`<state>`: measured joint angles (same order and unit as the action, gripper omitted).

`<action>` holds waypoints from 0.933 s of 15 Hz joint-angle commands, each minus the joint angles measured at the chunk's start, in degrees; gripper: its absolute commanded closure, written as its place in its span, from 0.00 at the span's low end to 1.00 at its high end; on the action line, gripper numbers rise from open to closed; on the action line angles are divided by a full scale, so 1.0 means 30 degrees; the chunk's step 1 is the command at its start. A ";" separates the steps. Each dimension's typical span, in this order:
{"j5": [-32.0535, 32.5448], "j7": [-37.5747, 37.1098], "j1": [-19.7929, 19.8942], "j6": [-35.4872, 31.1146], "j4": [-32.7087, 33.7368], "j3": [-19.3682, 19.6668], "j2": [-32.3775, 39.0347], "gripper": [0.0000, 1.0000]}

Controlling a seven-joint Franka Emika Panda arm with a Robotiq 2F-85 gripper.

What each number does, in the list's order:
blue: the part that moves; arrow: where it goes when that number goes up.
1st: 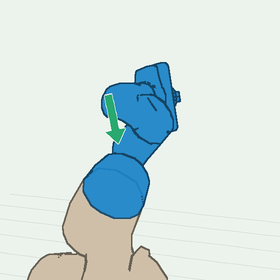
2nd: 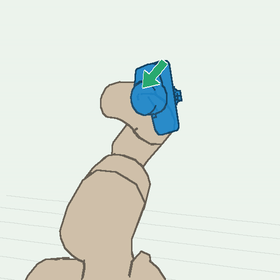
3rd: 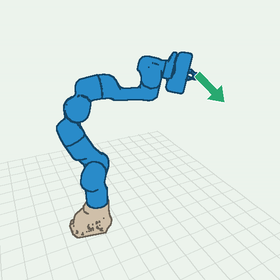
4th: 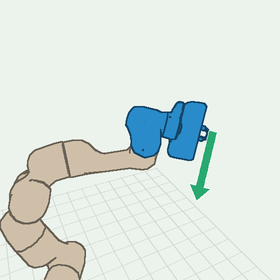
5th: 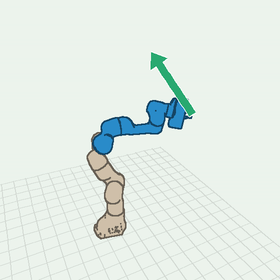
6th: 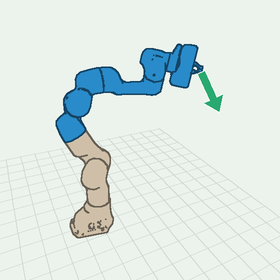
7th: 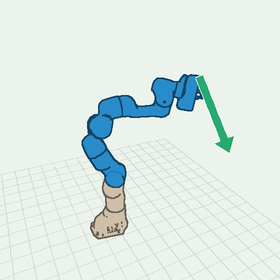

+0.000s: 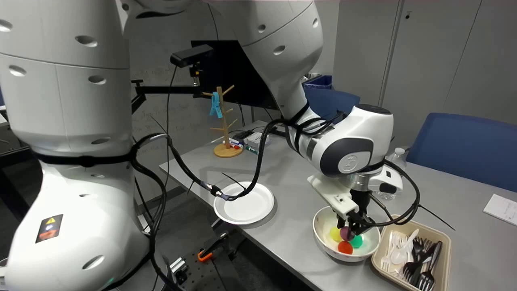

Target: Transfer the balls from the bowl to the plate

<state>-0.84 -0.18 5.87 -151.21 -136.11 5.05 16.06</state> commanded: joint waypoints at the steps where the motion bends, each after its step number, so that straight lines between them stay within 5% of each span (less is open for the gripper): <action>1: -0.0468 0.0849 0.0319 0.0109 0.0366 -0.0218 0.0270 0.88; 10: -0.0763 0.1157 0.0370 -0.0127 0.0336 -0.0282 0.0299 0.88; 14: -0.0025 0.0574 -0.0226 0.0427 -0.0735 -0.0180 -0.1848 0.88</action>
<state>-1.53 0.96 5.64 -151.18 -136.26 4.81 15.04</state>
